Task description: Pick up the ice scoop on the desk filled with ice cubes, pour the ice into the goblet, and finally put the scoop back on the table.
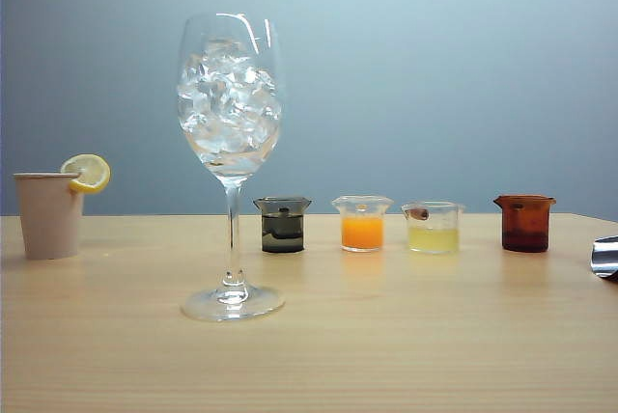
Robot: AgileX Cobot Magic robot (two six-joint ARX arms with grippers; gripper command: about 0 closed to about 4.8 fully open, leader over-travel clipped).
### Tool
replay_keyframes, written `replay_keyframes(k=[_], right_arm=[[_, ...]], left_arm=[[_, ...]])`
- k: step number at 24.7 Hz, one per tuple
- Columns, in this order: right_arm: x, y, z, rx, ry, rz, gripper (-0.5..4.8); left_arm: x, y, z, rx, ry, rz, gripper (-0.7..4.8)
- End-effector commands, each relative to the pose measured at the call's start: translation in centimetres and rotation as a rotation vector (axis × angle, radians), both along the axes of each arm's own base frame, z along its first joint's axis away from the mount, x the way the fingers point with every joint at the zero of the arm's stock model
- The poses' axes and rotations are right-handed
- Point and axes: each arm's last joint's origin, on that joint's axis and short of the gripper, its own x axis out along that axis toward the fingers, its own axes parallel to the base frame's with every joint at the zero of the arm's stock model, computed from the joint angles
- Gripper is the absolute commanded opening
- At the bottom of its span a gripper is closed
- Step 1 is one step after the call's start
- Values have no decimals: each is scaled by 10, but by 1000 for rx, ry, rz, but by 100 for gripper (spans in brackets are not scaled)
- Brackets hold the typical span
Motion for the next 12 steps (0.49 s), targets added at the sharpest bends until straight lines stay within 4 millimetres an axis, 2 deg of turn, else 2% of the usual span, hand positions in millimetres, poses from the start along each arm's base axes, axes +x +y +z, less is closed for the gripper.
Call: replay_keyframes(k=[1, 6, 12], right_arm=[[0, 0, 3, 9, -21, -6, 31], [0, 0, 3, 8, -21, -6, 31], [0, 0, 3, 8, -21, -5, 31]], left_arm=[[1, -3, -1, -77, -77, -76, -5], [3, -6, -14, -120, -69, -111, -5], [1, -3, -12, -106, -123, -87, -5]])
